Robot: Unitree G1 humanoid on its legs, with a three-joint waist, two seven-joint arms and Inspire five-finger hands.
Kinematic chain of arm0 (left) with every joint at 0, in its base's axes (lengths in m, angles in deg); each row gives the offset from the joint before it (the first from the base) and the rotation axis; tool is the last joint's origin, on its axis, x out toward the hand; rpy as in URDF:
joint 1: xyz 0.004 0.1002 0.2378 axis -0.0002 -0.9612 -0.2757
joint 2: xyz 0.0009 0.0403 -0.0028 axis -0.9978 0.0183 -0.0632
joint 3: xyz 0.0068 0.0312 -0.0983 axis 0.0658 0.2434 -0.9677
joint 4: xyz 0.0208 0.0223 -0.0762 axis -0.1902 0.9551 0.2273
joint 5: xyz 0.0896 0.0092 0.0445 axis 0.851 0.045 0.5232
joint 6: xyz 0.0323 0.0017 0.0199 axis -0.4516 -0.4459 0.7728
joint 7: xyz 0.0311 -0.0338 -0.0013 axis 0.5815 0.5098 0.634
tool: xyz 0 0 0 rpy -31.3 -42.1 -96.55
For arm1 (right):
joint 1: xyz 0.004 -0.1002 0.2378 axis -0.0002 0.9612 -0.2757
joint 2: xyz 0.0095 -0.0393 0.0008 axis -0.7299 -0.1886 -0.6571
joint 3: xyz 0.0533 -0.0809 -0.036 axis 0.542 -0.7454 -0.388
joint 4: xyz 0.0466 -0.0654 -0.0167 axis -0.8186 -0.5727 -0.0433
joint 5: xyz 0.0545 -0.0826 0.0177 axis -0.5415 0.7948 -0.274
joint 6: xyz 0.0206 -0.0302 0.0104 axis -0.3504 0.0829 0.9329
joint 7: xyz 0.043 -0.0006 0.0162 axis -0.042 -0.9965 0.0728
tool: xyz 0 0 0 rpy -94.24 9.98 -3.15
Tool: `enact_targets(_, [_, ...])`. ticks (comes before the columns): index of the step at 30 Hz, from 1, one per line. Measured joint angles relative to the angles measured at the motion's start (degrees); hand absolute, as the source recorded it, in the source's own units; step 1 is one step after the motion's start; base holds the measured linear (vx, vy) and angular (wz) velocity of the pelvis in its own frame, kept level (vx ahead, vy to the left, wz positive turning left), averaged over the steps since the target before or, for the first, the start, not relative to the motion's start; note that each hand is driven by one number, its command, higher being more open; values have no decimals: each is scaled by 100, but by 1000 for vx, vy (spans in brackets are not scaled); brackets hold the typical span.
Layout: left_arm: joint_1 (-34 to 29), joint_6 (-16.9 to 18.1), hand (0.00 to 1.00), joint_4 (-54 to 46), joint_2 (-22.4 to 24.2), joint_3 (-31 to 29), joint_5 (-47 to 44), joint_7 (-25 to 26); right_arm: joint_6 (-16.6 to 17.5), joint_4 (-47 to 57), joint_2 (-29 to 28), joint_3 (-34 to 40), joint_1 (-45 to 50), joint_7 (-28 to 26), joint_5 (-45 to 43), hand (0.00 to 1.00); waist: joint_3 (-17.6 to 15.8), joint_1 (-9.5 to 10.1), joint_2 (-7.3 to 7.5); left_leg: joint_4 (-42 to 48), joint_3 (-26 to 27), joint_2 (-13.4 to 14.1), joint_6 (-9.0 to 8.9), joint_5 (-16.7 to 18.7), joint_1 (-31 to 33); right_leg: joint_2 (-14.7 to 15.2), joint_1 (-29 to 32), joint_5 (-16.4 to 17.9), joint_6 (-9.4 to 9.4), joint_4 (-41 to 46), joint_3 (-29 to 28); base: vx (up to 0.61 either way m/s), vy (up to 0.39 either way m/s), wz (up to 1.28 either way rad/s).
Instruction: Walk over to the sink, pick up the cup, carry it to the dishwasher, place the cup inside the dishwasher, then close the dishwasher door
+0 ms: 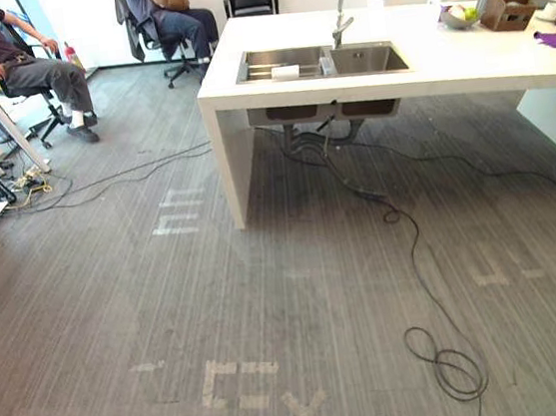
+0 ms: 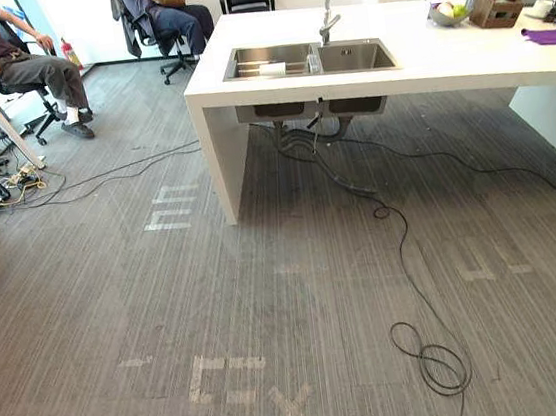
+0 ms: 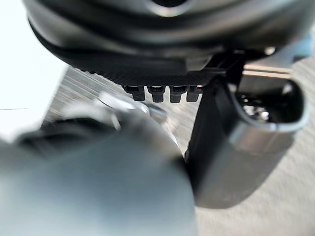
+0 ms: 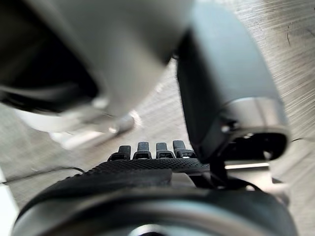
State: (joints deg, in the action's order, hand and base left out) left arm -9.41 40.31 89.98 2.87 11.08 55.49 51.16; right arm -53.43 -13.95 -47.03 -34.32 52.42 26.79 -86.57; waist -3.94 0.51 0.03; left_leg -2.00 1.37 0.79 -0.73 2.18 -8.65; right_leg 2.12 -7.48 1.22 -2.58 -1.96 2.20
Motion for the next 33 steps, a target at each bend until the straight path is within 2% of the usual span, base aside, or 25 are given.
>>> enact_targets(1, [-1, 200, 100, -58, -9, 106, 37, -51, 176, 79, -18, -64, 18, 134, 62, 100, -24, -2, -9, -22, -1, 4, -3, -1, 1, -4, 4, 0, -1, -17, 8, 0, 0, 0])
enact_targets(5, [-34, 618, 100, -114, 0, 166, 36, -39, 349, 130, -33, -104, 23, 177, 92, 100, -138, -12, -1, -93, 7, 17, -20, -7, 2, -17, 6, 0, -11, -63, 11, 0, 0, 0])
enact_targets(10, [-109, 1129, 100, -123, 38, 165, 47, 131, 488, 128, -20, -72, 75, -292, 25, 100, -157, -25, 13, -152, 15, 15, -28, -2, -27, -10, -18, 23, -69, -85, 62, -1, -6, 1])
enact_targets(14, [-171, 1461, 100, -119, 94, 132, 57, 389, 449, 107, -55, 98, 156, -854, -599, 100, -170, -31, 18, -164, 28, 11, -40, 7, -104, 1, -93, 46, -103, -75, 102, -32, -29, 1])
enact_targets(20, [-208, 1470, 100, -96, 130, 17, 47, 431, 437, 95, -74, 207, 185, -1302, -658, 100, -154, -28, 42, -163, 47, 12, -36, 4, -152, 1, -129, 47, -102, -49, 98, -55, -29, -1])
enact_targets(27, [-239, 1556, 100, 3, 169, -80, 26, 488, 476, 77, -76, 181, 215, -1358, -809, 100, -132, -24, 61, -230, 23, 6, 7, -49, -193, 2, -141, 47, -100, -50, 134, -42, -31, 2])
enact_targets(29, [-246, 1580, 100, 15, 169, -93, 20, 492, 623, 45, -78, 128, 217, -1286, -810, 100, -132, -25, 66, -288, 13, 4, 5, -83, -216, 2, -140, 47, -101, -52, 144, -37, -35, 2])
enact_targets(31, [-257, 1618, 100, 46, 171, -124, -42, 493, 995, 36, -97, 16, 252, -1124, -809, 100, -128, -27, 73, -288, 13, 3, 4, -84, -217, 3, -141, 47, -101, -52, 144, -42, -35, 0])
enact_targets(33, [-257, 1656, 100, 95, 171, -143, -89, 494, 1105, 35, -124, 20, 262, -1055, -806, 100, -124, -34, 84, -288, 13, 4, 3, -85, -217, 2, -141, 47, -101, -51, 143, -25, -20, 0])
